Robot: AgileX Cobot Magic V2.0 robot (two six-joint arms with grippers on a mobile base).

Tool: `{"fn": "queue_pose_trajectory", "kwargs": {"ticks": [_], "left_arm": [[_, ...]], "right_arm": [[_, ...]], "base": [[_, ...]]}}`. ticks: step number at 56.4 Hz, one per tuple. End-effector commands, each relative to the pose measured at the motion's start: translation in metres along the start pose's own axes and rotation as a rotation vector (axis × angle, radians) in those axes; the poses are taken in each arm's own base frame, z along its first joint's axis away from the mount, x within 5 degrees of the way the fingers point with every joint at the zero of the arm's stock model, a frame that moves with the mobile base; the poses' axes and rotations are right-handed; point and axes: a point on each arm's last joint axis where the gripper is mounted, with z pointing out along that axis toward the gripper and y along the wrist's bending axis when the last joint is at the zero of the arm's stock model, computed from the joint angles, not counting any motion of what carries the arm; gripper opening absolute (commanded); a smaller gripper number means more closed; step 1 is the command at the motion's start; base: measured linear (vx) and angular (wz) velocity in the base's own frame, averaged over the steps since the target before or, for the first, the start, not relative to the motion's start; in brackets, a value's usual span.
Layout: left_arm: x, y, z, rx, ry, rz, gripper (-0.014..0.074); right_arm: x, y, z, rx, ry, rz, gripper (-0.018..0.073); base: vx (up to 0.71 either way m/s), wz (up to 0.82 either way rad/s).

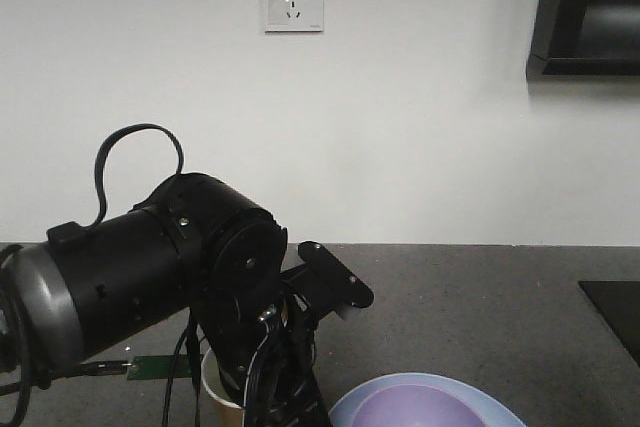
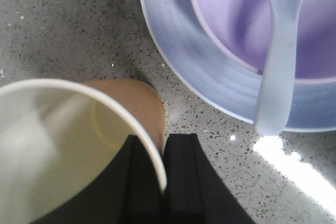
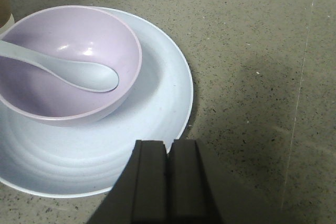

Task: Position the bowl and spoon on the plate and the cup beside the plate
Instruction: 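Carry the paper cup with the left gripper beside the plate and release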

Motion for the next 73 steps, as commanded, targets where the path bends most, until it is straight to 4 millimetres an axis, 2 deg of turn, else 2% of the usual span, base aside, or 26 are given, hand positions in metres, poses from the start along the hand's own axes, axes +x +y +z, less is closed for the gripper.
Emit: {"fn": "queue_pose_trajectory", "kwargs": {"ticks": [1, 7, 19, 31, 37, 45, 61, 66, 73], "left_arm": [[-0.003, 0.000, -0.027, -0.013, -0.106, -0.010, 0.0076], [-0.003, 0.000, -0.027, -0.013, -0.105, -0.010, 0.0173], [-0.002, 0.000, -0.027, -0.012, -0.095, -0.009, 0.0434], [0.000, 0.000, -0.027, -0.017, -0.077, -0.008, 0.0563], [0.000, 0.000, -0.028, -0.018, -0.078, -0.007, 0.0568], [-0.003, 0.002, -0.040, -0.025, -0.120, -0.009, 0.0566], [-0.006, 0.005, -0.090, -0.049, -0.277, -0.019, 0.0553], [-0.001, 0.008, -0.108, -0.076, -0.320, -0.020, 0.0509], [0.013, 0.011, -0.136, -0.129, -0.381, -0.028, 0.0342]], "right_arm": [[-0.014, -0.003, -0.006, 0.031, -0.097, -0.006, -0.0008], [-0.014, -0.003, -0.006, 0.031, -0.097, -0.006, -0.0008], [-0.014, -0.003, -0.006, 0.031, -0.096, -0.008, -0.0008], [-0.014, -0.003, -0.006, 0.031, -0.096, -0.009, -0.0008], [-0.014, -0.003, -0.006, 0.031, -0.096, -0.009, -0.0008], [-0.014, -0.003, -0.006, 0.031, -0.096, -0.009, -0.0008], [-0.014, -0.003, -0.006, 0.031, -0.096, -0.009, -0.0008], [-0.014, -0.003, -0.006, 0.031, -0.096, -0.009, -0.0008], [-0.014, -0.003, -0.006, 0.032, -0.099, -0.009, -0.0008]], "base": [[0.00, 0.00], [0.00, 0.00], [0.00, 0.00], [0.00, 0.00], [0.00, 0.00], [0.00, 0.00], [0.00, 0.00], [0.00, 0.00], [0.00, 0.00]]}}
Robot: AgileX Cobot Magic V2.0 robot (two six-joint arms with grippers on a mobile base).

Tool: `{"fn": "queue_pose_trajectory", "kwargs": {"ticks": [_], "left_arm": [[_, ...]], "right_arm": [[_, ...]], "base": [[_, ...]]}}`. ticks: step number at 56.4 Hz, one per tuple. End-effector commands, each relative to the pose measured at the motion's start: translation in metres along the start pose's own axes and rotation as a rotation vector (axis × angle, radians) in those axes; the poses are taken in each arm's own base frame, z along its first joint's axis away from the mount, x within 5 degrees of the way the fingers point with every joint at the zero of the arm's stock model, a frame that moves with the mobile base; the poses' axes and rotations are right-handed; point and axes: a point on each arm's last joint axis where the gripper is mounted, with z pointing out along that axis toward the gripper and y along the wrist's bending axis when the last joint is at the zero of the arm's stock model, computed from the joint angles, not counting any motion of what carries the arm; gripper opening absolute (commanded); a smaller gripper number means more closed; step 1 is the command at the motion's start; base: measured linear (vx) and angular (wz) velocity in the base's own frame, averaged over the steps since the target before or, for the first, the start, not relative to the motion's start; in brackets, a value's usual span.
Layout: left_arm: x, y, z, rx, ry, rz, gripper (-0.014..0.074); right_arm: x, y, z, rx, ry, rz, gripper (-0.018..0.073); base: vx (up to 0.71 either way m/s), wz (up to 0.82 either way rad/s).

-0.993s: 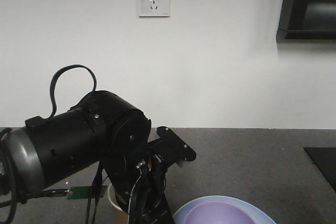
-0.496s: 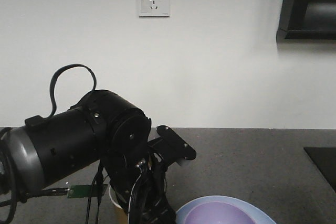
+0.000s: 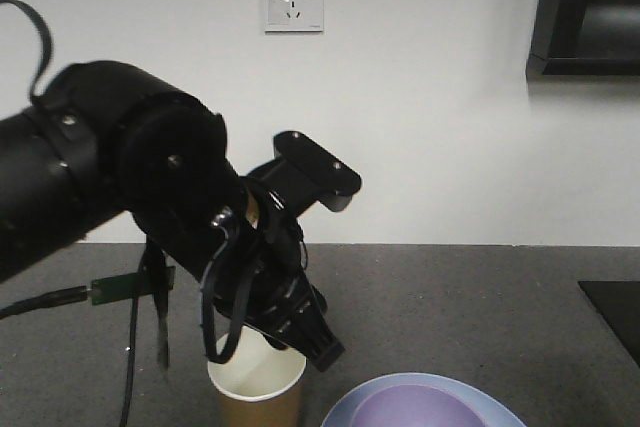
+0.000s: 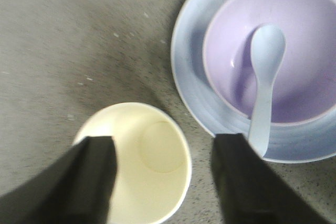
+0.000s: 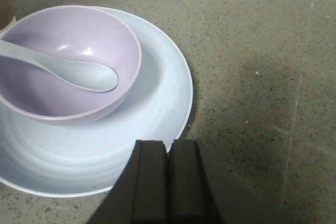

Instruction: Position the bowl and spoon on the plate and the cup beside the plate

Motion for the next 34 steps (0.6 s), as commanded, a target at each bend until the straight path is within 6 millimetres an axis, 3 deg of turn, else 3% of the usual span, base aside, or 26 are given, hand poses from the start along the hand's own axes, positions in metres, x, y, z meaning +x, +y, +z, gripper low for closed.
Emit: {"fn": "queue_pose_trajectory", "kwargs": {"ticks": [1, 9, 14, 18, 26, 34], "left_arm": [[0.004, 0.007, -0.055, -0.064, -0.136, -0.010, 0.0300], [0.014, 0.011, -0.096, -0.093, -0.251, -0.013, -0.0013], [0.026, 0.011, -0.121, -0.107, -0.364, -0.013, -0.0008], [0.042, 0.008, -0.129, -0.111, -0.426, -0.013, -0.0007], [0.089, -0.001, -0.123, -0.101, -0.532, -0.046, -0.0006], [0.146, -0.016, -0.093, -0.071, -0.657, -0.092, -0.0006]], "right_arm": [[-0.014, -0.003, -0.006, 0.032, -0.102, -0.006, -0.0008], [-0.015, -0.004, -0.006, 0.033, -0.112, -0.004, -0.0008], [-0.015, -0.003, -0.006, 0.024, -0.112, 0.009, -0.0008], [-0.015, -0.002, -0.010, 0.017, -0.128, 0.017, -0.0008], [-0.015, 0.000, -0.029, 0.046, -0.281, 0.000, -0.0008], [0.007, 0.005, -0.048, 0.086, -0.492, 0.024, -0.0008]], "base": [[0.00, 0.00], [0.00, 0.00], [0.00, 0.00], [0.00, 0.00], [0.00, 0.00], [0.00, 0.00]]}}
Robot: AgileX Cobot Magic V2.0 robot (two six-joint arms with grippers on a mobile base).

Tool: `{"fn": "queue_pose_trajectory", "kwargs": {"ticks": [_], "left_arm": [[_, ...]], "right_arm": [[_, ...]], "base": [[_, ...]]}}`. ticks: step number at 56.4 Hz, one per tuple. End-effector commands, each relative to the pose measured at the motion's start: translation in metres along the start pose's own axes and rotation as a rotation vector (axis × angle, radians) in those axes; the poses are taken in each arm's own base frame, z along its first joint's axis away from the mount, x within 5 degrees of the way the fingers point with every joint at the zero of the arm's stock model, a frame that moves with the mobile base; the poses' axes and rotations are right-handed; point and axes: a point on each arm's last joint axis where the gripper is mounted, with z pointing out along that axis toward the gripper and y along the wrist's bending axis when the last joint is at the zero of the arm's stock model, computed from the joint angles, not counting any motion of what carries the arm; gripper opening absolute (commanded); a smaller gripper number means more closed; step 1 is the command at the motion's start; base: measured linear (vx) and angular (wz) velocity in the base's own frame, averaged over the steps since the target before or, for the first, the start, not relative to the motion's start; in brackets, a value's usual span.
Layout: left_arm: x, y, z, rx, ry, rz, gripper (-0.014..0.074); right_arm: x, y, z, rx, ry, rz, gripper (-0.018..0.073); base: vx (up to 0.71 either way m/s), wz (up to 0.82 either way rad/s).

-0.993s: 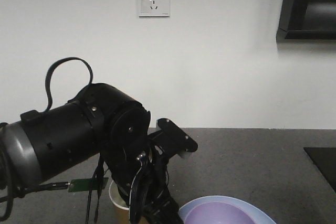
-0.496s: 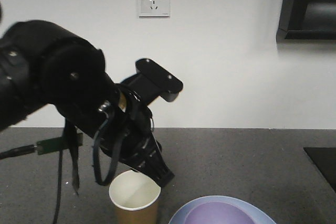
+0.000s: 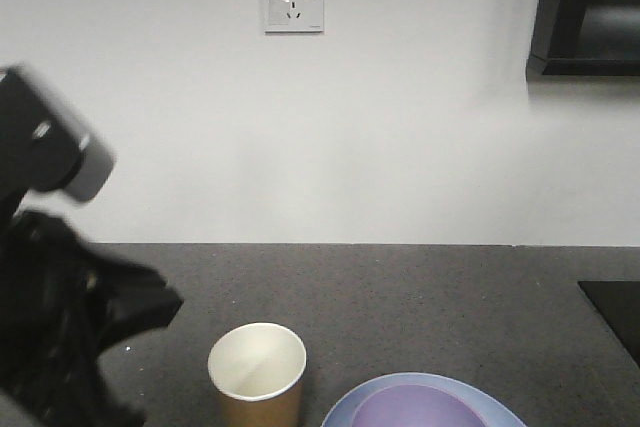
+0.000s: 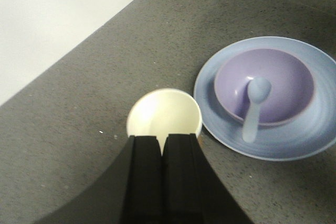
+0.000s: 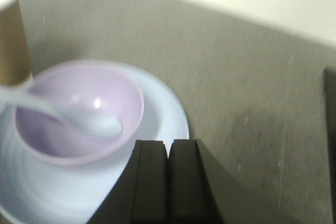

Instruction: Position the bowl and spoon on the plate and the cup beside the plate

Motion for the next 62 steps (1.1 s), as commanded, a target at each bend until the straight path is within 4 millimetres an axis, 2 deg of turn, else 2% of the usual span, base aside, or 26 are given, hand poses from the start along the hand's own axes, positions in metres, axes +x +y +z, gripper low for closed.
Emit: {"fn": "queue_pose_trajectory", "kwargs": {"ticks": [1, 5, 9, 17, 27, 58, 62], "left_arm": [[0.025, -0.006, -0.013, 0.006, -0.218, -0.052, -0.0006], [0.058, -0.012, -0.010, 0.027, -0.282, -0.109, -0.0006], [0.082, -0.017, -0.010, 0.048, -0.338, -0.167, -0.0006], [0.112, -0.024, -0.010, 0.073, -0.436, -0.199, -0.0006], [0.121, -0.025, -0.009, 0.076, -0.442, -0.197, -0.0006], [0.122, -0.025, -0.008, 0.076, -0.435, -0.196, -0.0006], [0.126, -0.024, -0.009, 0.043, -0.438, -0.128, -0.0006]], "right_arm": [[-0.006, -0.001, -0.017, 0.054, -0.218, 0.005, -0.0008], [0.006, 0.001, -0.026, 0.063, -0.264, 0.003, -0.0008], [0.015, 0.003, -0.031, 0.066, -0.286, 0.002, -0.0008], [0.021, 0.005, -0.035, 0.069, -0.306, 0.001, -0.0008], [0.022, 0.005, -0.035, 0.063, -0.306, 0.011, -0.0008], [0.022, 0.005, -0.035, 0.062, -0.303, 0.012, -0.0008], [0.022, 0.005, -0.035, 0.061, -0.302, 0.012, -0.0008]], "base": [[0.00, 0.00], [0.00, 0.00], [0.00, 0.00], [0.00, 0.00], [0.00, 0.00], [0.00, 0.00], [0.00, 0.00]]}}
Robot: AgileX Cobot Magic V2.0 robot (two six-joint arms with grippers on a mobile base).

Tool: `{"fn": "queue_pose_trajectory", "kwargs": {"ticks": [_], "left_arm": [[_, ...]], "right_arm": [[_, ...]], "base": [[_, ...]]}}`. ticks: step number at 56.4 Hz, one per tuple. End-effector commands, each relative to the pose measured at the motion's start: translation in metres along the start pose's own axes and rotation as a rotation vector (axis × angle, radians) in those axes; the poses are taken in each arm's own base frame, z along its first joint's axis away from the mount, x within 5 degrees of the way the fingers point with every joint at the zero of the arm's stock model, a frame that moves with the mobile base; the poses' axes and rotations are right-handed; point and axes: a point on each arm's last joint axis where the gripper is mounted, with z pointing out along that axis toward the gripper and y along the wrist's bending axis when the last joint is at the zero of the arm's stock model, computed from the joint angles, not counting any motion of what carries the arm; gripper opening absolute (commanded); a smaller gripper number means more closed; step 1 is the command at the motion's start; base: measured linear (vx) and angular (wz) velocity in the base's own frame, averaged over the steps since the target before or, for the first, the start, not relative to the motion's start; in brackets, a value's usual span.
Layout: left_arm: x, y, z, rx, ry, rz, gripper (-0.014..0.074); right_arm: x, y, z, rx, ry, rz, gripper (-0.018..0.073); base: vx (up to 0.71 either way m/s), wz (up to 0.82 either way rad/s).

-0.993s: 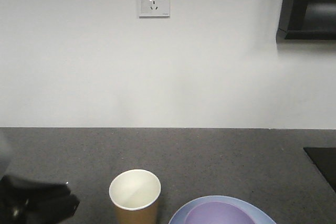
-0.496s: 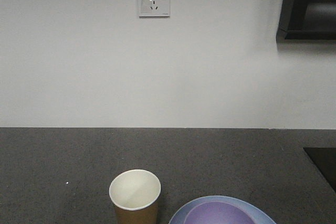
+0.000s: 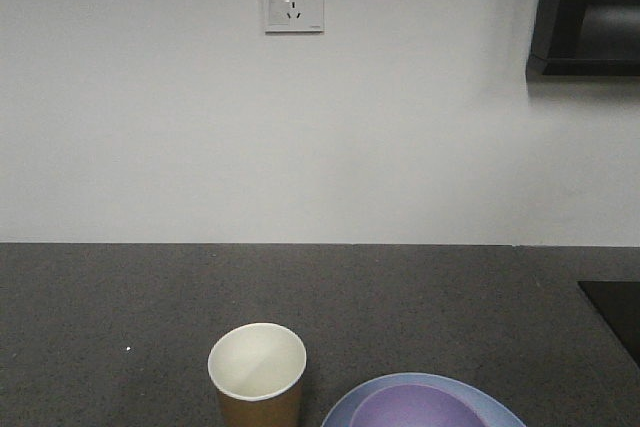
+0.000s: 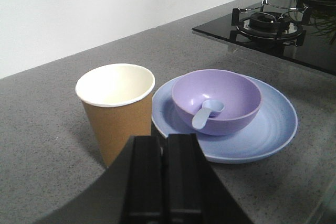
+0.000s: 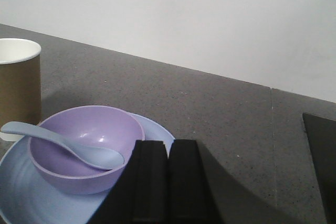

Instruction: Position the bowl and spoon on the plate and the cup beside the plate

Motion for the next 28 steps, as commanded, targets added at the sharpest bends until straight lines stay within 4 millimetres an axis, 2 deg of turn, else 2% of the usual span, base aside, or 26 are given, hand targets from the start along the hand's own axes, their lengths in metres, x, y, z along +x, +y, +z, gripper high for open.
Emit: {"fn": "queue_pose_trajectory", "kwargs": {"ticks": [1, 8, 14, 19, 28], "left_arm": [[-0.012, 0.002, -0.005, -0.018, -0.111, 0.069, -0.0006], [0.006, 0.019, -0.018, -0.164, -0.128, 0.049, -0.0006], [0.031, 0.032, -0.033, -0.327, -0.173, 0.006, -0.0006], [0.047, 0.036, -0.047, -0.454, -0.254, 0.009, -0.0006], [0.087, 0.039, -0.058, -0.621, -0.299, 0.008, -0.0006]], "right_arm": [[-0.016, -0.003, -0.002, 0.030, -0.099, -0.002, -0.0008], [-0.016, -0.003, -0.002, 0.030, -0.099, -0.002, -0.0008], [-0.016, -0.003, -0.002, 0.030, -0.099, -0.002, -0.0008], [-0.016, -0.003, -0.002, 0.030, -0.099, -0.002, -0.0008], [-0.016, -0.003, -0.002, 0.030, -0.100, 0.000, -0.0008]], "base": [[0.00, 0.00], [0.00, 0.00], [0.00, 0.00], [0.00, 0.00], [0.00, 0.00]]}}
